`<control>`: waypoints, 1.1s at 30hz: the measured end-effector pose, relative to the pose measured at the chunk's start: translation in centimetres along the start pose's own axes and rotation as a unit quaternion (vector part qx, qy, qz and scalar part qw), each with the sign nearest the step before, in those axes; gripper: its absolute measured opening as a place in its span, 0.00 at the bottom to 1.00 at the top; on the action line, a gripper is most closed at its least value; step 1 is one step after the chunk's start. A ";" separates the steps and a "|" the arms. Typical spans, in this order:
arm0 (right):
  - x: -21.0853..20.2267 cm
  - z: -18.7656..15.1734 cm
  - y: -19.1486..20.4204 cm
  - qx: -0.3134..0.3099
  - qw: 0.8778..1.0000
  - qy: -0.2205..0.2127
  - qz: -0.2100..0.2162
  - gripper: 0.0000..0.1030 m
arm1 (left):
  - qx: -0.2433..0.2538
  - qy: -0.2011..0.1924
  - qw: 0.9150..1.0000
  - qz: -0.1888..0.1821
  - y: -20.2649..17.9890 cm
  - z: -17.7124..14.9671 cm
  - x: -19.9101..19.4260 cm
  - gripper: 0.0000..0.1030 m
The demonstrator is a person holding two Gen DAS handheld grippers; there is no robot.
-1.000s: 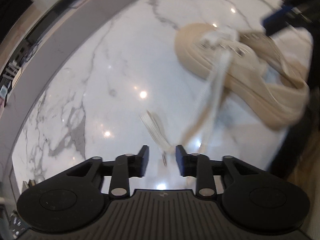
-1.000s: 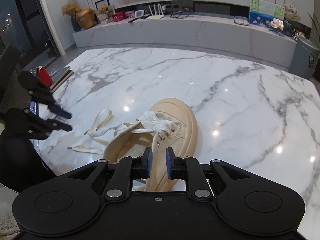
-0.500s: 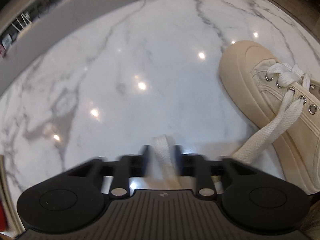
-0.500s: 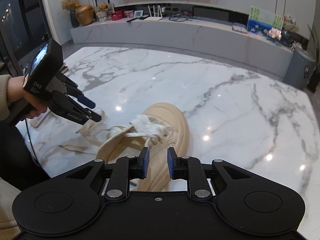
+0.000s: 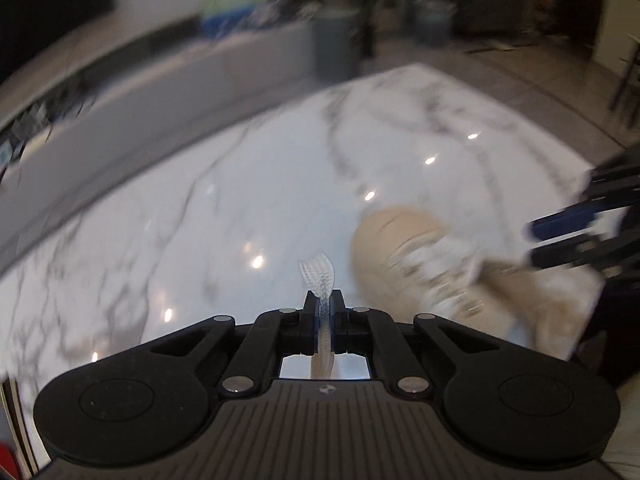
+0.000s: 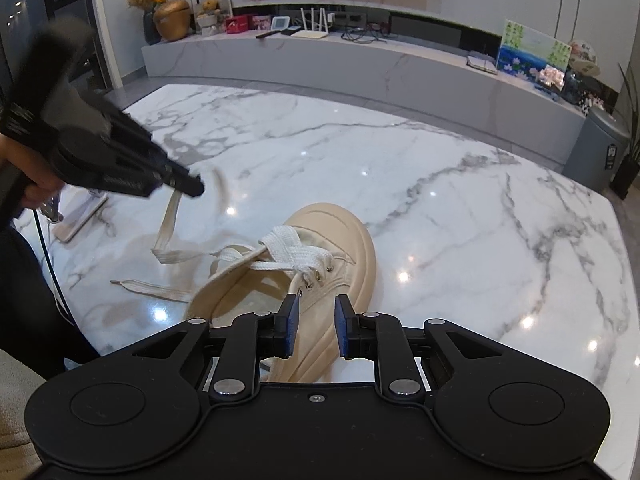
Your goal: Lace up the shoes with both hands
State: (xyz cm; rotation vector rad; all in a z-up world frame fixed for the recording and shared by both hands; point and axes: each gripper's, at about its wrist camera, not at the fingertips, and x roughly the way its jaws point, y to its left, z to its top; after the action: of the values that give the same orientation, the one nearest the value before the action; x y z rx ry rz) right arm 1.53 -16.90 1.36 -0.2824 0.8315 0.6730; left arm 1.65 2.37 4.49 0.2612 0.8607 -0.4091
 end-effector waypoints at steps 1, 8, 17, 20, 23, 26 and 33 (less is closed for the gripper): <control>-0.1 0.0 0.1 -0.002 1.000 -0.003 0.002 0.17 | 0.006 -0.007 1.000 -0.004 -0.4 0.3 -0.4 0.04; -0.9 0.3 0.6 -0.015 1.000 -0.020 0.004 0.17 | 0.070 -0.052 0.995 -0.055 -4.4 2.0 -3.6 0.04; -1.3 0.6 1.0 -0.014 0.999 -0.047 0.023 0.17 | 0.100 -0.061 0.989 -0.086 -6.5 1.8 -3.8 0.04; -1.3 0.8 1.2 -0.016 0.998 -0.051 0.027 0.17 | 0.105 -0.058 0.989 -0.090 -6.9 1.6 -3.8 0.04; -1.2 0.9 1.3 -0.017 0.998 -0.050 0.030 0.17 | 0.108 -0.055 0.988 -0.092 -7.0 1.3 -3.8 0.04; -1.1 1.0 1.3 -0.018 0.998 -0.050 0.033 0.17 | 0.108 -0.053 0.989 -0.092 -7.0 1.2 -3.7 0.04; -1.0 1.2 1.5 -0.021 0.998 -0.049 0.039 0.04 | 0.112 -0.046 0.988 -0.093 -7.0 0.9 -3.7 0.04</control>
State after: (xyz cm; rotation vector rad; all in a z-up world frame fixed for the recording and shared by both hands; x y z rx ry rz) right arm 0.80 -15.54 2.94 -0.2537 0.7390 0.7729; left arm -3.04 -3.32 7.57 0.3683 0.7519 -0.6901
